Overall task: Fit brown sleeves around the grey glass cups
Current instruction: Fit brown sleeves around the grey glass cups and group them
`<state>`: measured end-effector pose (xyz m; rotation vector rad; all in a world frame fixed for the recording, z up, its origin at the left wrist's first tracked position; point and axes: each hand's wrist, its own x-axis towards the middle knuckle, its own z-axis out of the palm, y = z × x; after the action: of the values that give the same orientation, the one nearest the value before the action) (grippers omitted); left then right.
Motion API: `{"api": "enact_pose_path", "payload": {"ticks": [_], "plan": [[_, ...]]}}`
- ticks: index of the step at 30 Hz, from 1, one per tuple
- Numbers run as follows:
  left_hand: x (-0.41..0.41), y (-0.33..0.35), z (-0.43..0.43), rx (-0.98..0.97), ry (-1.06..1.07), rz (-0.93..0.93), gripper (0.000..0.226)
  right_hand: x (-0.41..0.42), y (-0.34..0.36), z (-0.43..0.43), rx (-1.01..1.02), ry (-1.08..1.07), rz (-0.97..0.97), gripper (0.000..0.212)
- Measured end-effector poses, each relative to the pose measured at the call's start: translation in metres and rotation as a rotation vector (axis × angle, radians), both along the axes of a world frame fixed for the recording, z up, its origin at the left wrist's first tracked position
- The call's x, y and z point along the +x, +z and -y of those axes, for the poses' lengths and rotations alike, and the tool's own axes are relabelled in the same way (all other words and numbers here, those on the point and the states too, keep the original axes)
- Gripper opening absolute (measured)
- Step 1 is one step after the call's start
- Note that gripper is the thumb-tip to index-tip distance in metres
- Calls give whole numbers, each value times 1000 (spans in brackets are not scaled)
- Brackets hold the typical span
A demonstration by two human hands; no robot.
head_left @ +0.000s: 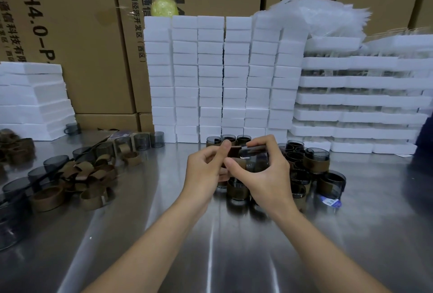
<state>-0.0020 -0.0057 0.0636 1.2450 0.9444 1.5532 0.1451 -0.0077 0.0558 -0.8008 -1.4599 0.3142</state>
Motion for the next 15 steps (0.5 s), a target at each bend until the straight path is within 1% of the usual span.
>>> {"api": "enact_pose_path", "payload": {"ticks": [3, 6, 7, 11, 13, 15], "plan": [[1, -3, -2, -49, -31, 13, 57, 0, -4, 0, 34, -13, 28, 46], [2, -3, -1, -115, -91, 22, 84, -4, -6, 1, 70, -5, 37, 45], [0, -2, -1, -135, -112, 26, 85, -6, -6, 0, 77, -2, 36, 46], [-10, 7, 1, -227, -206, 99, 57, -5, -7, -2, 56, 56, 43, 51], [-13, 10, 1, -249, -245, 130, 52, -3, -7, -2, 70, 97, 47, 56], [-12, 13, 3, -244, -288, 107, 47, -2, -9, -3, 99, 118, 69, 58]]}}
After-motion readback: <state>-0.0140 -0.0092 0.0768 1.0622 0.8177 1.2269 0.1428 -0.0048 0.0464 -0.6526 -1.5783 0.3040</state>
